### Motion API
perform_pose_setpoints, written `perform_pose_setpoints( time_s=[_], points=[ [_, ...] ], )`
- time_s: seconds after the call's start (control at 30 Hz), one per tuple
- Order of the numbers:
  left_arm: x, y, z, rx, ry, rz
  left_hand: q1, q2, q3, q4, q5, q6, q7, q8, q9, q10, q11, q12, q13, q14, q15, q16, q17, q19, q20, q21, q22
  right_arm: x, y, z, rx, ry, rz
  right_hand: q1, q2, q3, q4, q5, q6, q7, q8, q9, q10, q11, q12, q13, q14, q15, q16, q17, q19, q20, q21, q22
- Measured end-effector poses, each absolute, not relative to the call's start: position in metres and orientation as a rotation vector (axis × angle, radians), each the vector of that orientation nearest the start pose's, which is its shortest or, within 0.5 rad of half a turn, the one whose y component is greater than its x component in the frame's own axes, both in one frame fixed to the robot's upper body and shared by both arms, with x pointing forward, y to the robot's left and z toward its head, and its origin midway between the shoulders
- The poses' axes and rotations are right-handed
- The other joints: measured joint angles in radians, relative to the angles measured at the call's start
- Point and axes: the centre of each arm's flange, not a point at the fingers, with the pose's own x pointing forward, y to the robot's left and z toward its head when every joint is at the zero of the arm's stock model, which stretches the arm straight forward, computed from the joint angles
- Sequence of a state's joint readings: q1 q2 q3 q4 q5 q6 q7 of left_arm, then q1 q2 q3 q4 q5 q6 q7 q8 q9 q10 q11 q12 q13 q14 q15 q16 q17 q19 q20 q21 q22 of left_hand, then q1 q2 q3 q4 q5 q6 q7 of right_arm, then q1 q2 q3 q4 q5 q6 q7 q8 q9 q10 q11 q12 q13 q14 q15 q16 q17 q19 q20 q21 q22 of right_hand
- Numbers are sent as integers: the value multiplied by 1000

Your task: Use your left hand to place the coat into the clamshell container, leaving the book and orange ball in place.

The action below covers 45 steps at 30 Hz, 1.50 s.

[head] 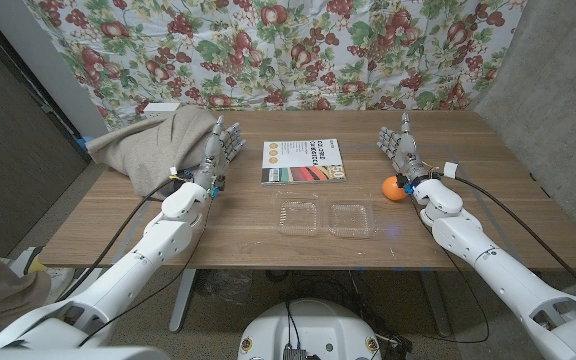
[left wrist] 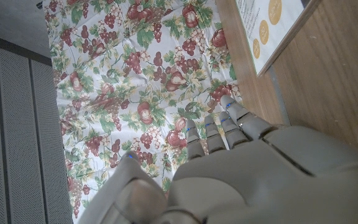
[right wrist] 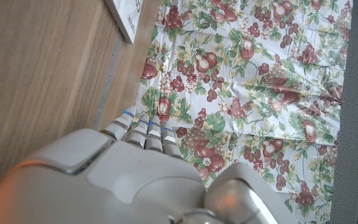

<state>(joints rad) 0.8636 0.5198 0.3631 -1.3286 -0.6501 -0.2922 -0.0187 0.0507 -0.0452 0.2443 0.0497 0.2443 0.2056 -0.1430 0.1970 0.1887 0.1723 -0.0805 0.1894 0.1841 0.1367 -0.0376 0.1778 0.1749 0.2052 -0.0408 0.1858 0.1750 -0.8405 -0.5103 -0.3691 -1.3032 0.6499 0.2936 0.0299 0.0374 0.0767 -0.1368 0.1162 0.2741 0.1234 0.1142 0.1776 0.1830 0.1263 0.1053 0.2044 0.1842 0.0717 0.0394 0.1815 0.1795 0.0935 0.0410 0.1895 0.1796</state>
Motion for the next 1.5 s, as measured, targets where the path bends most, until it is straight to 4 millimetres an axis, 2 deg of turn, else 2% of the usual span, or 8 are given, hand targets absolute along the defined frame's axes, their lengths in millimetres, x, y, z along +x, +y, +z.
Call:
perform_pose_setpoints(
  time_s=[1.07,1.5],
  points=[
    [622,297,-35,-17,-632,-178,6,6,4,-4,0,4,4,0,0,3,4,0,0,0,0,0,0,-3,3,0,0,647,-286,-22,32,-614,220,0,0,0,0,4,0,0,4,1,0,0,0,0,0,0,0,0,0,0,0,0],
    [612,297,-29,44,-660,-160,5,6,7,-7,0,11,0,0,0,3,4,0,0,-4,-4,0,0,-13,5,0,0,642,-284,-23,23,-614,221,0,0,0,0,4,0,0,4,0,0,0,0,0,0,0,0,0,-3,3,0,0]
  ],
)
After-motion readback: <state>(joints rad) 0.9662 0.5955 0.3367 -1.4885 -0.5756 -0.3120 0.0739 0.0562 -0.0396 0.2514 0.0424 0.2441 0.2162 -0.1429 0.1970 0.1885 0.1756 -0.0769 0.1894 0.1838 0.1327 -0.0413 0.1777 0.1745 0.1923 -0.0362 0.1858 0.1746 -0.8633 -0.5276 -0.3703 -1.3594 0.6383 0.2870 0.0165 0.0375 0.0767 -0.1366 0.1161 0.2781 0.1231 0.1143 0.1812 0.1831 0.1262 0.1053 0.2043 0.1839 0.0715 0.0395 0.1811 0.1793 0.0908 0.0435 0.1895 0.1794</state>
